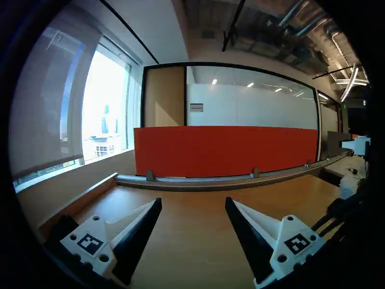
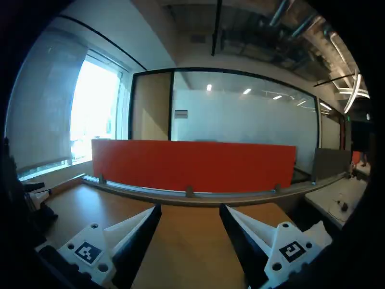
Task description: Fold towel
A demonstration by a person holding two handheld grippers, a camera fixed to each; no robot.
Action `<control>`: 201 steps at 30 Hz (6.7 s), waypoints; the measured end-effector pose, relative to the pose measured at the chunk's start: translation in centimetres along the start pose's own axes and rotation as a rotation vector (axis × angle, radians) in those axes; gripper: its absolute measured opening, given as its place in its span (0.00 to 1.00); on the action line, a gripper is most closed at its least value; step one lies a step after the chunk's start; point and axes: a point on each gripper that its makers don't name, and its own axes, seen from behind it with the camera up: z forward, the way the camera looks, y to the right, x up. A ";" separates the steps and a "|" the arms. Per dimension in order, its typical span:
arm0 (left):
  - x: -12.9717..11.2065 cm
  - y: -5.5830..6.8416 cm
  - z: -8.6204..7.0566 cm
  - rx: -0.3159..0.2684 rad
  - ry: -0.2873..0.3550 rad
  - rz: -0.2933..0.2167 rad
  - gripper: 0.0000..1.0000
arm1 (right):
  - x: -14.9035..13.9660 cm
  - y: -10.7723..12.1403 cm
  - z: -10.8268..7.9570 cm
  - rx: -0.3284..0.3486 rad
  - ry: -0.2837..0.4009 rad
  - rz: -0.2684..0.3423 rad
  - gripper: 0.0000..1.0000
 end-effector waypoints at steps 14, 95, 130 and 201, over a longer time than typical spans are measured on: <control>-4.3 -1.3 -0.1 -0.002 0.039 0.036 0.98 | -1.8 0.8 0.1 -0.034 0.011 0.042 0.94; -13.0 -5.1 0.1 0.032 0.074 -0.005 0.98 | -5.4 0.8 -0.9 -0.066 0.108 -0.010 0.96; -13.1 -4.9 0.1 0.032 0.074 -0.005 0.98 | -18.1 4.5 -0.7 -0.059 0.094 0.145 0.99; -13.0 -5.0 0.1 0.032 0.074 -0.005 0.98 | -19.5 3.8 -1.0 -0.068 0.098 0.031 1.00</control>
